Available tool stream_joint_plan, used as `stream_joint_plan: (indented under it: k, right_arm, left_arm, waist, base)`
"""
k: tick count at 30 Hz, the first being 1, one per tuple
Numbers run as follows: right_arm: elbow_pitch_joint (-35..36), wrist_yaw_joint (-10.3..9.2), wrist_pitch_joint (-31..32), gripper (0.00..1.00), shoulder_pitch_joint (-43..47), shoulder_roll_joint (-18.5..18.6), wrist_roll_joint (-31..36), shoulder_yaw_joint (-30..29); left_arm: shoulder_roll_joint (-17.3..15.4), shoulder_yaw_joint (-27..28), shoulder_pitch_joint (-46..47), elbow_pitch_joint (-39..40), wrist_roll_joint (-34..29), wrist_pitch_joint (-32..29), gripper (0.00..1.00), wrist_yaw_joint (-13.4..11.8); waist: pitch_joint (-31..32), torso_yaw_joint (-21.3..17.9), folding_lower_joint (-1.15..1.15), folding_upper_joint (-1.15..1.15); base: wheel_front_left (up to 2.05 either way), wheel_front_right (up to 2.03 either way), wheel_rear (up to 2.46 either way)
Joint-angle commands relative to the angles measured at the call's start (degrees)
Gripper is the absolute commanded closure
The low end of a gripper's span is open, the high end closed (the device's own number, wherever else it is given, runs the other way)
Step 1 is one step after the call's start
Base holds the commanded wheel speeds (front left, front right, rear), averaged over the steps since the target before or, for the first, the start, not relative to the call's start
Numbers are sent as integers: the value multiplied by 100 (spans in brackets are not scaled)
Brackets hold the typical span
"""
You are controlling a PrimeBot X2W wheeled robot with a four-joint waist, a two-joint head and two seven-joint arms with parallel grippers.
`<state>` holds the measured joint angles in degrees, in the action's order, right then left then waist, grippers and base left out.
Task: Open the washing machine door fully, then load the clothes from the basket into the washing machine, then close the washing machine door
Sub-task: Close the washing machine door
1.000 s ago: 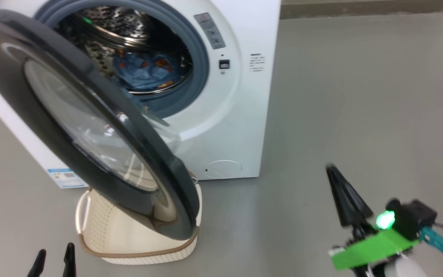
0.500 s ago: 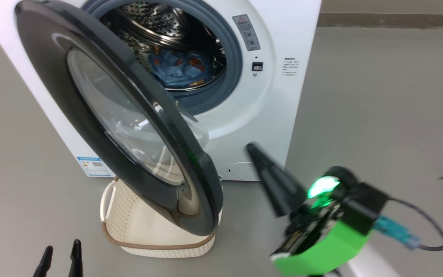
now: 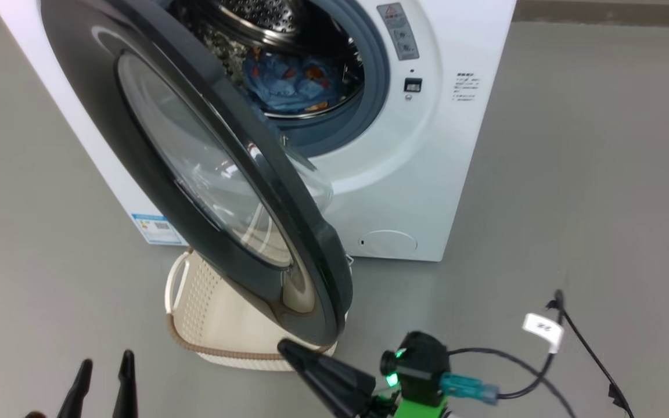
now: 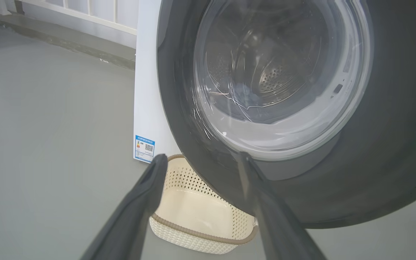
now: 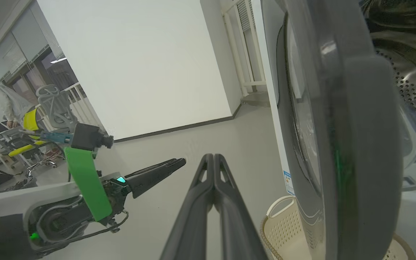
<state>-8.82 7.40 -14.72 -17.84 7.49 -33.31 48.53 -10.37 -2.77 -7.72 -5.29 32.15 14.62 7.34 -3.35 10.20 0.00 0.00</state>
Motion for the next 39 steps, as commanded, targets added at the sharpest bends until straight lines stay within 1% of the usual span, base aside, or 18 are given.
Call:
stream_joint_plan:
  k: [1, 7, 13, 16, 17, 18, 19, 24, 27, 32, 39]
  right_arm:
    - [20, 9, -28, 100, -164, -124, -109, 121]
    - [-690, 9, -28, 100, -262, -220, -216, 186]
    - [-1106, 9, -28, 100, -341, -318, -204, -227]
    - [-1200, 9, -28, 100, -362, -368, -153, -529]
    - [-1200, 9, -28, 100, -362, -368, -153, -529]
    - [-1243, 9, -28, 100, -378, -395, -110, -702]
    - [-1243, 9, -28, 100, -378, -395, -110, -702]
    - [-1265, 9, -28, 100, -483, -436, 17, -1097]
    - [-1258, 9, -28, 100, -591, -445, 86, -1427]
    - [-1302, 9, -28, 100, -920, -442, 250, -1885]
    - [-1451, 9, -28, 100, -1430, -342, 448, -2553]
  left_arm:
    - [-68, 175, 292, 103, 38, 38, 0, 14]
    - [-39, 116, 409, 71, 85, 38, 0, 14]
    - [-18, 79, 525, 31, 127, 38, 0, 14]
    - [-4, 69, 565, 21, 141, 38, 0, 14]
    - [-4, 69, 565, 21, 141, 38, 0, 14]
    - [6, 66, 585, 21, 151, 38, 0, 14]
    - [6, 66, 585, 21, 151, 38, 0, 14]
    - [10, 40, 648, 41, 168, 38, 0, 14]
    - [18, -8, 717, 63, 174, 38, 0, 14]
    - [24, -139, 903, 93, 182, 38, 0, 14]
    - [47, -364, 1154, 119, 210, 38, 0, 14]
  waist:
    - [-81, 55, 0, 0]
    - [-235, 120, 0, 0]
    - [-365, 182, 0, 0]
    - [-408, 197, 0, 0]
    - [-408, 197, 0, 0]
    - [-434, 203, 0, 0]
    - [-434, 203, 0, 0]
    - [-535, 220, 0, 0]
    - [-619, 250, 0, 0]
    - [-844, 337, 0, 0]
    - [-1170, 477, 0, 0]
  base:
    - [0, 0, 0]
    - [0, 0, 0]
    - [0, 0, 0]
    - [0, 0, 0]
    - [0, 0, 0]
    - [0, 0, 0]
    - [0, 0, 0]
    - [0, 0, 0]
    - [0, 0, 0]
    - [0, 0, 0]
    - [0, 0, 0]
